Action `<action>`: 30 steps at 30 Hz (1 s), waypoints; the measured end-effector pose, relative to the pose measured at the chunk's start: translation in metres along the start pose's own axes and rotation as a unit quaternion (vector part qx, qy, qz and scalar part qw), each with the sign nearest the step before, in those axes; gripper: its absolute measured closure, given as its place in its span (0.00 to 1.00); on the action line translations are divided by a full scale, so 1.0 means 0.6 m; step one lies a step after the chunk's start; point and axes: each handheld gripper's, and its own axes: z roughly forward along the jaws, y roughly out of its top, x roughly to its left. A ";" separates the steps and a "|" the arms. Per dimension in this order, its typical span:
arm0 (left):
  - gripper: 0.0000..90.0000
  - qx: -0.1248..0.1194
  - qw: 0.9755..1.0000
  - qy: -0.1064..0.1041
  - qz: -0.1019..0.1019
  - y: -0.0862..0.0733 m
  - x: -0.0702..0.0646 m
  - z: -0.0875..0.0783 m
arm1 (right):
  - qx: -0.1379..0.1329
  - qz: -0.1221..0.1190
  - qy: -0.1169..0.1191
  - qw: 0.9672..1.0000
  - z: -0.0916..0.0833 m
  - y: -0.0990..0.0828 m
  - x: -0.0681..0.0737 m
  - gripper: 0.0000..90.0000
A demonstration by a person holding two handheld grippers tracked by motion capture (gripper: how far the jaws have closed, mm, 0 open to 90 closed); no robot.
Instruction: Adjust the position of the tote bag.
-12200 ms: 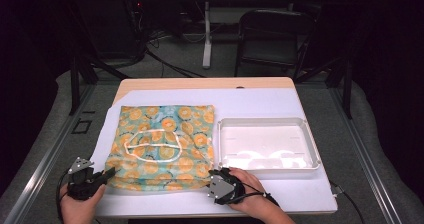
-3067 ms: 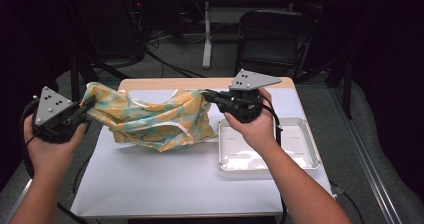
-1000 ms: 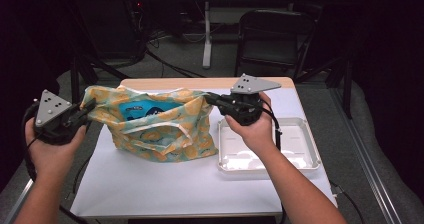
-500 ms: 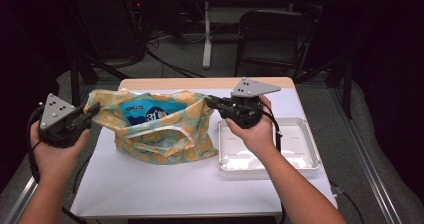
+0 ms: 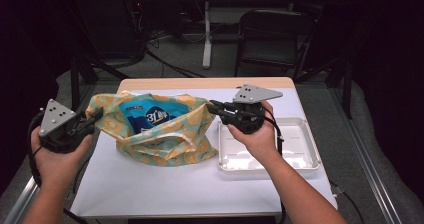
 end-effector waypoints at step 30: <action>0.69 -0.005 1.000 -0.008 -0.009 -0.025 -0.016 -0.006 | 0.020 -0.002 0.018 1.000 -0.002 -0.036 0.027 0.78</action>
